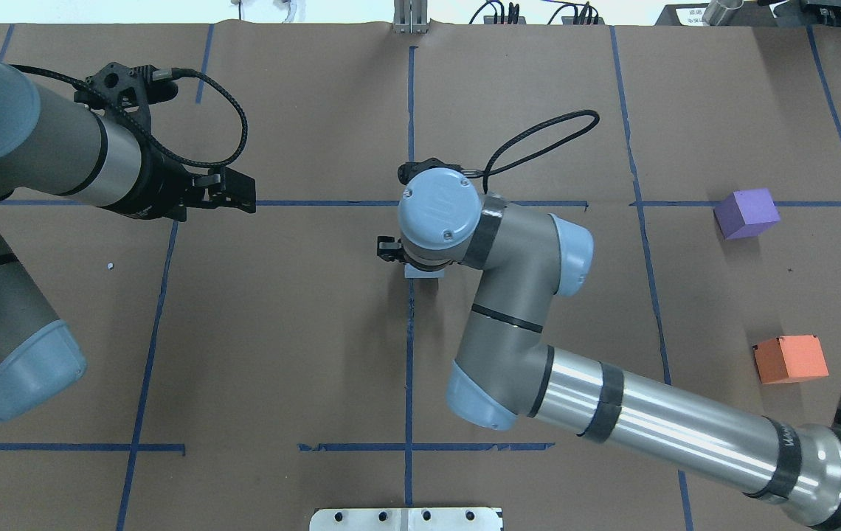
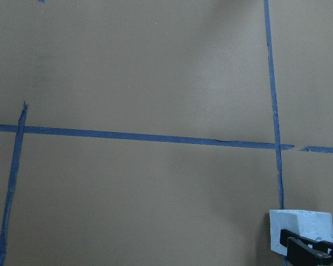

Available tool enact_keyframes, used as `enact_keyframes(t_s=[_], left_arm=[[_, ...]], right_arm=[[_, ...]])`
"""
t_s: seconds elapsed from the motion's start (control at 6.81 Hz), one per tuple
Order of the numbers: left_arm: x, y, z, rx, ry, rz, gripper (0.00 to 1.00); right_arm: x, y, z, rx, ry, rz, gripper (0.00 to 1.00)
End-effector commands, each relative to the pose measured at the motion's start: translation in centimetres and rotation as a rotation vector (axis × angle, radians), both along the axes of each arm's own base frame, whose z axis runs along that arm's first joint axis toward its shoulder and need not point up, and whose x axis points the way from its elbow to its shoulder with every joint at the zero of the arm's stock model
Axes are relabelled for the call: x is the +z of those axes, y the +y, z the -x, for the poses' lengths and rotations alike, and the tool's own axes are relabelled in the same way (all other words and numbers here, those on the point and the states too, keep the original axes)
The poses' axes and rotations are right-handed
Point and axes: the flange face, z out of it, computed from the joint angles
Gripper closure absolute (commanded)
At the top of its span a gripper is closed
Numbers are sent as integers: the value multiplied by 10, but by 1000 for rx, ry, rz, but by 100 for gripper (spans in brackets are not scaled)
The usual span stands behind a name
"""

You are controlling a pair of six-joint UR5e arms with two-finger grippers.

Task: Place blue block between orange and purple blocks
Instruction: 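Carry the light-blue cube with the right gripper toward the gap between purple and orange cubes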

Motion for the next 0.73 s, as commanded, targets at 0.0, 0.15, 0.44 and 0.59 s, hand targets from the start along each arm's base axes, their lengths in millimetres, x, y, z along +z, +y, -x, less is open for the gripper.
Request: enact_keyframes(t_s=[0.0, 0.15, 0.44, 0.59], left_arm=[[1, 1, 1, 0, -1, 1, 0], [2, 0, 1, -3, -3, 2, 0], [10, 3, 4, -5, -13, 10, 0], [9, 4, 3, -5, -11, 9, 0]], right_arm=[[48, 19, -98, 7, -7, -39, 93], [86, 25, -169, -22, -10, -6, 93], [190, 25, -302, -123, 91, 4, 91], [242, 31, -340, -126, 135, 38, 90]])
